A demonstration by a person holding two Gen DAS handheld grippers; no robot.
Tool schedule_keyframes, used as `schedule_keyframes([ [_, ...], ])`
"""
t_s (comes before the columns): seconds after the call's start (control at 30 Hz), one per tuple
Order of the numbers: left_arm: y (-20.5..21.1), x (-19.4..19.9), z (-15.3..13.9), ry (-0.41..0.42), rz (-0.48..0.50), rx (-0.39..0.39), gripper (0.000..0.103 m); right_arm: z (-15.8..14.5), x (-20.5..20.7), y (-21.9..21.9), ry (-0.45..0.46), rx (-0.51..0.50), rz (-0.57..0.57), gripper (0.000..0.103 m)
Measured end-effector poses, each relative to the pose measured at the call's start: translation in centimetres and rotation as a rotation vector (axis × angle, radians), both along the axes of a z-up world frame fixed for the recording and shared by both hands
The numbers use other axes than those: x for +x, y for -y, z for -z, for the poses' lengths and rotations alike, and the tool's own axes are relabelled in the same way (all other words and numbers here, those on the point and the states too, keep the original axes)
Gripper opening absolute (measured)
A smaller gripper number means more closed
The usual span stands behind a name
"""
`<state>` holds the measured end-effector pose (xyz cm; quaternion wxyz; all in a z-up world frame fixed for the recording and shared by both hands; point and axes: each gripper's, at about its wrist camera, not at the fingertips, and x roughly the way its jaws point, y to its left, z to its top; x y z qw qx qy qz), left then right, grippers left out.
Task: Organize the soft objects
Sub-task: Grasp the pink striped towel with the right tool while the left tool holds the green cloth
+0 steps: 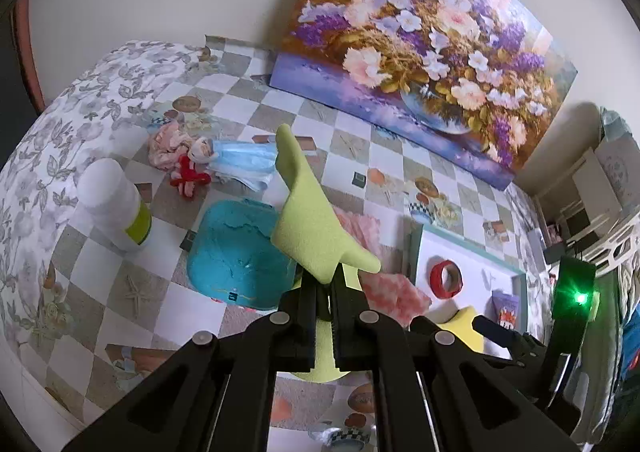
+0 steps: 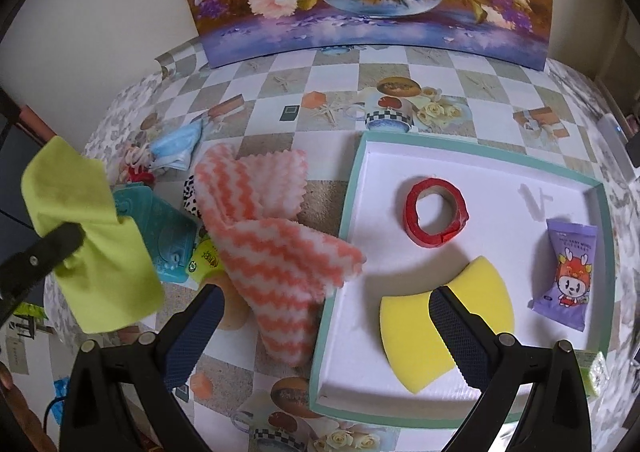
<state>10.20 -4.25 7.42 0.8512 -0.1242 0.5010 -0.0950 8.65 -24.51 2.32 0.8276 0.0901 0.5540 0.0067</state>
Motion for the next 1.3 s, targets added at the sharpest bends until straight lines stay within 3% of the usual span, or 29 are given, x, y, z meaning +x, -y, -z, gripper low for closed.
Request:
schedule_keyframes([
  [0.23,-0.6,0.4,-0.3,0.009,-0.026,-0.018,0.006,-0.4,0.3,-1.1,0.039,0.026,-0.023,0.103],
  [0.53,-1.7,1.2,-1.1,0.041,-0.082,-0.028,0.006,-0.1,1.1,-3.6,0.046,-0.021,-0.101,0.103],
  [0.73,-2.3,2.2,-0.6,0.024,-0.102,-0.054,0.006,0.6,1.9,-4.5,0.047,-0.054,-0.088,0.103],
  [0.9,-2.5,2.8,-0.3,0.017,-0.109,-0.073,0.006,1.1,2.9,-5.1,0.046,-0.091,-0.089,0.095],
  [1.1,-2.7,3.3,-0.4,0.026,-0.118,-0.088,0.006,1.9,3.6,-5.8,0.037,-0.034,-0.11,0.078],
  [1.23,-2.7,3.6,-0.1,0.015,-0.12,-0.097,0.006,2.8,4.0,-6.6,0.013,-0.027,-0.138,0.055],
  [1.3,-2.7,3.7,0.1,0.01,-0.119,-0.099,0.006,3.4,4.2,-7.0,0.001,-0.029,-0.148,0.052],
])
